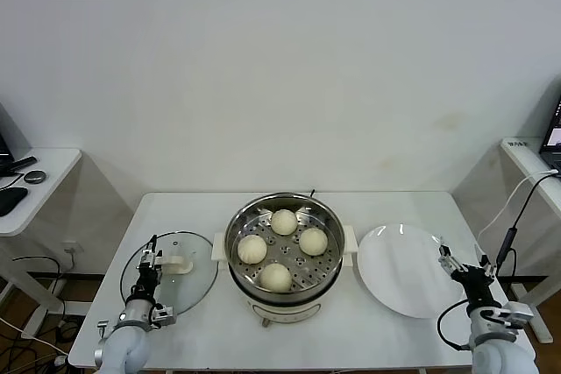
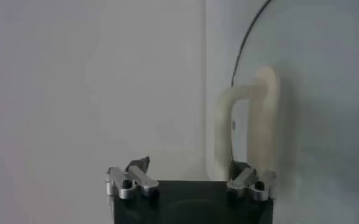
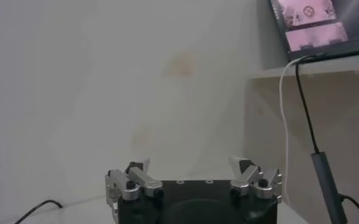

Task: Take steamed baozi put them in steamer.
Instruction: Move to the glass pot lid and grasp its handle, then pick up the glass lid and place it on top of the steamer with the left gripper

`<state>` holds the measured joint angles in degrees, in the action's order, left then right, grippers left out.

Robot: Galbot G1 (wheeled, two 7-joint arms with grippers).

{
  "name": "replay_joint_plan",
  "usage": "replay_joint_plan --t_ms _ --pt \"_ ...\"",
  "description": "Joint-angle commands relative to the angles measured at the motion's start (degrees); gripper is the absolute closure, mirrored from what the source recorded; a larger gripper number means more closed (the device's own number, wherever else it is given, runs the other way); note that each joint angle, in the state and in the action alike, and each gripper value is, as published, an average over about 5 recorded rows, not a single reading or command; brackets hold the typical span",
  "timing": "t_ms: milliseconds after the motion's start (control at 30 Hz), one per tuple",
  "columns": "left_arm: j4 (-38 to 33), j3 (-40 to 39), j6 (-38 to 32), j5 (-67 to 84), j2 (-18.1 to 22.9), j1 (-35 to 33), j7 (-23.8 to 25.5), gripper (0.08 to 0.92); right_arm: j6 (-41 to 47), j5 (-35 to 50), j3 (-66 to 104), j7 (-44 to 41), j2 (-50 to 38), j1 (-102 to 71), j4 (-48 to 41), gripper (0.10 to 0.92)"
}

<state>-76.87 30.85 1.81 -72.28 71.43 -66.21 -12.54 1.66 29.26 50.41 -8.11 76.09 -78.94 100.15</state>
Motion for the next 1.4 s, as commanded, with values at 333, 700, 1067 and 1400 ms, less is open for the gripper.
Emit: replay_joint_plan --t_ms 333,700,1067,1400 --pt "-5.72 0.41 3.49 4.13 0.08 -2.30 4.70 0.657 -0.28 -0.03 0.30 -0.18 -0.17 -0.38 0.53 0.203" --pt "-26.89 0.92 21.54 3.83 0.22 -10.17 10.04 0.826 0.85 0.06 -0.24 -0.33 -0.17 0.13 2.41 0.203" --pt "-41.39 1.33 37.74 -19.53 11.55 -7.26 30.50 0.826 1.96 -0.12 -0.23 -0.02 0.16 -0.17 3.47 0.203" --pt "-48.24 -8.80 37.73 -22.14 12.99 -7.17 33.52 0.826 2.29 -1.33 1.18 0.07 0.27 -1.75 3.92 0.203"
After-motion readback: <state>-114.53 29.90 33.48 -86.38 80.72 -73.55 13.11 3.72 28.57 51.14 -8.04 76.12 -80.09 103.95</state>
